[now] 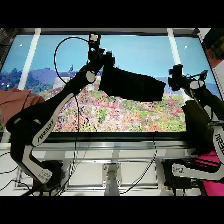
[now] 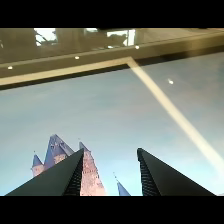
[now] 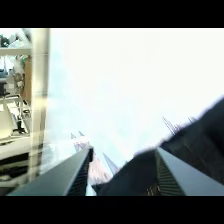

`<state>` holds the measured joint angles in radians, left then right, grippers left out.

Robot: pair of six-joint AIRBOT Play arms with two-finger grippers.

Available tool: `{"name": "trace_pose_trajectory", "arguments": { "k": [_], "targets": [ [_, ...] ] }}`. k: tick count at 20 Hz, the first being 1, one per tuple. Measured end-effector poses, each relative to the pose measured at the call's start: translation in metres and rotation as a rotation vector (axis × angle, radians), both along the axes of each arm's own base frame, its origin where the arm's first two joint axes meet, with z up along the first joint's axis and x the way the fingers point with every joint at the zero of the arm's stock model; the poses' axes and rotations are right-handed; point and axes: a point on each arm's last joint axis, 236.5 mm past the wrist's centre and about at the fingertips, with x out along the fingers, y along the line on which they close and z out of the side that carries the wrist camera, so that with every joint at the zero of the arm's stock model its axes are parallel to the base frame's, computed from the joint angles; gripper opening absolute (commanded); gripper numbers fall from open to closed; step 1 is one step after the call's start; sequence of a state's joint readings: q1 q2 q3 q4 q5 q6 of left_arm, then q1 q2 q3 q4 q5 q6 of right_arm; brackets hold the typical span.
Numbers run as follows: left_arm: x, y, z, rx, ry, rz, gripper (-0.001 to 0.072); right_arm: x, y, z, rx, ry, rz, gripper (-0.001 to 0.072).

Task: Fold the clothes and pants, and hang the long-sleeved shirts on hangers.

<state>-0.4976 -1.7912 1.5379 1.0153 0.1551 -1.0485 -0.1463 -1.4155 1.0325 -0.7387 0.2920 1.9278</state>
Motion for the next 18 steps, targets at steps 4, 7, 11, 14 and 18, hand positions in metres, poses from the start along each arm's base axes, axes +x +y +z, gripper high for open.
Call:
{"name": "trace_pose_trajectory", "arguments": {
  "k": [4, 7, 11, 14, 18],
  "targets": [
    [-0.003, 0.009, 0.032, -0.027, -0.034, 0.006, 0.0401, 0.004, -0.025, 0.011, -0.132, 0.029, 0.090, 0.0601],
    [-0.026, 0.013, 0.065, -0.020, 0.021, -0.065, 0.0400, -0.022, -0.042, -0.014, -0.185, 0.180, 0.253, 0.0611],
    [-0.077, 0.024, 0.115, 0.010, 0.097, -0.183, 0.0400, -0.070, -0.021, -0.057, -0.108, 0.368, 0.615, 0.0692],
    [-0.117, 0.029, 0.147, 0.033, 0.121, -0.256, 0.0400, -0.082, -0.007, -0.070, -0.059, 0.404, 0.796, 0.0693],
    [-0.150, 0.034, 0.169, 0.052, 0.127, -0.306, 0.0401, -0.084, 0.009, -0.083, -0.025, 0.428, 0.933, 0.0693]
  ]
}}
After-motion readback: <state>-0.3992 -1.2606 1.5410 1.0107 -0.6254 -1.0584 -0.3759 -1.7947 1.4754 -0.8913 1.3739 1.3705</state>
